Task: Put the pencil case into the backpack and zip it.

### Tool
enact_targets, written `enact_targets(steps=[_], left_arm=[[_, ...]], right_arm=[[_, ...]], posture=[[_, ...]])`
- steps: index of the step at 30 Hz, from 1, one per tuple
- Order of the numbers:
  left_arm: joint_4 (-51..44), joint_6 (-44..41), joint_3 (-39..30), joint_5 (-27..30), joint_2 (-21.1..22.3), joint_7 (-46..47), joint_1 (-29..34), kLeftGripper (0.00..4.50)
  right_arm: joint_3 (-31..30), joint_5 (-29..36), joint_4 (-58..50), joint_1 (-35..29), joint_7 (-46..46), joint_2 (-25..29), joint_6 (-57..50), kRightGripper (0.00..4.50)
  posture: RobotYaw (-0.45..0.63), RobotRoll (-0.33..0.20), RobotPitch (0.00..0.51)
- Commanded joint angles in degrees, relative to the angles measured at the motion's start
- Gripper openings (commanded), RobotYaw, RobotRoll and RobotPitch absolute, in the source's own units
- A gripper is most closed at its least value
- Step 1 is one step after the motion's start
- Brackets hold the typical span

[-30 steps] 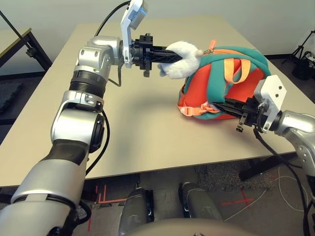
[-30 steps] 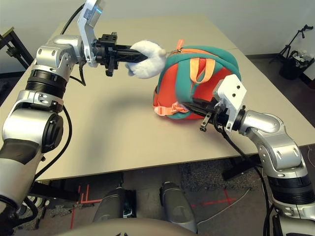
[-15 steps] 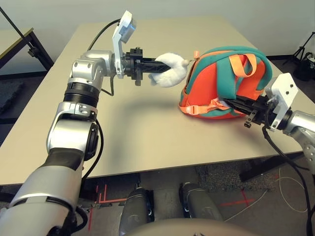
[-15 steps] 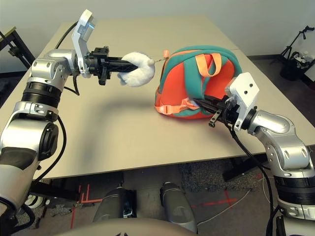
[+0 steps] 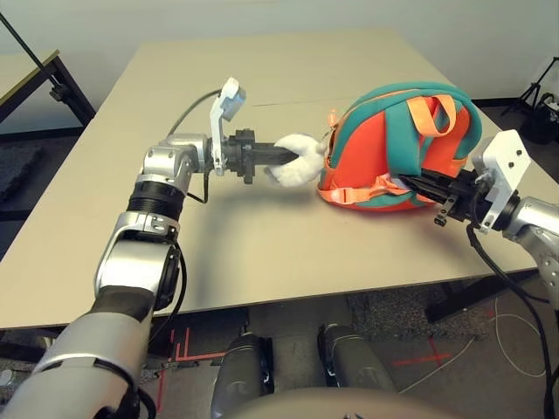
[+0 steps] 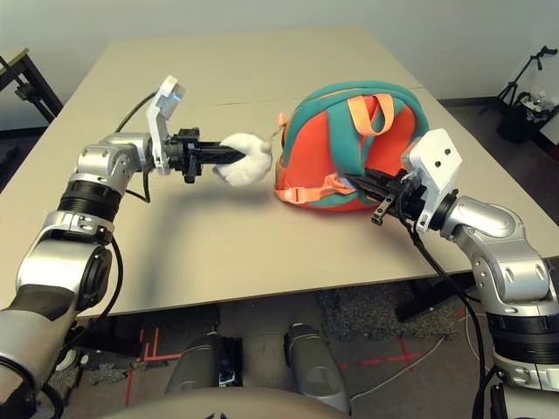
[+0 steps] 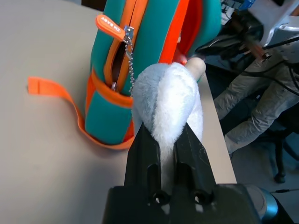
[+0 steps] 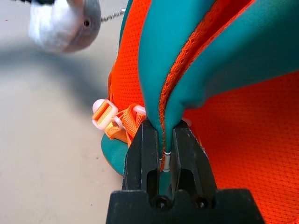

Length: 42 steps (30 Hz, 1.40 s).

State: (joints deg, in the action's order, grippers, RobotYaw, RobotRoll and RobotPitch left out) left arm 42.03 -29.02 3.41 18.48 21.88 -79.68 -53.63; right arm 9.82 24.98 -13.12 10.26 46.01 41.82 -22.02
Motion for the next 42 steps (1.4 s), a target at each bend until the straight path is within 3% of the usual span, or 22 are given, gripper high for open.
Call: enact_targets(steps=[1, 17, 21, 24, 29, 33, 42], left_arm=[[2.19, 0.02, 0.59, -1.18, -0.75, 1.53, 2.61, 0.02], [2.37, -0.65, 0.12, -1.37, -2.43, 5.50, 8.23, 0.02], [0.41, -4.11, -3.46, 2.34, -2.45, 6.54, 7.70, 1.41], [-3.17, -9.82, -7.63, 7.14, -1.49, 6.76, 7.17, 2.63], [-10.03, -14.66, -10.02, 10.04, 2.50, 7.63, 9.05, 4.50], [-13.73, -18.54, -12.82, 12.96, 5.87, 8.41, 10.29, 4.50], [-24.07, -18.69, -19.41, 14.97, 9.57, 17.58, 18.53, 4.50]], right_arm=[[2.13, -1.12, 1.39, 1.14, -1.29, 0.79, 0.83, 0.03], [1.25, -2.37, 3.26, 2.99, -0.90, 0.12, 1.67, 0.03], [1.08, -2.10, 2.72, 2.47, -0.66, 0.12, 0.98, 0.03], [1.19, -0.72, 1.10, 0.46, 1.43, 1.50, -0.77, 1.06], [4.13, 3.15, -0.91, -0.80, 5.03, 5.80, -4.51, 3.03], [6.50, 5.21, -0.93, -0.30, 7.17, 9.09, -6.66, 4.47], [9.58, 2.50, 10.57, 2.26, 6.20, 10.99, -3.05, 4.47]], posture=[[-0.31, 0.000, 0.045], [-0.29, 0.000, 0.046], [-0.29, 0.000, 0.047], [-0.29, 0.000, 0.047], [-0.28, 0.000, 0.048], [-0.27, 0.000, 0.046], [-0.23, 0.000, 0.038]])
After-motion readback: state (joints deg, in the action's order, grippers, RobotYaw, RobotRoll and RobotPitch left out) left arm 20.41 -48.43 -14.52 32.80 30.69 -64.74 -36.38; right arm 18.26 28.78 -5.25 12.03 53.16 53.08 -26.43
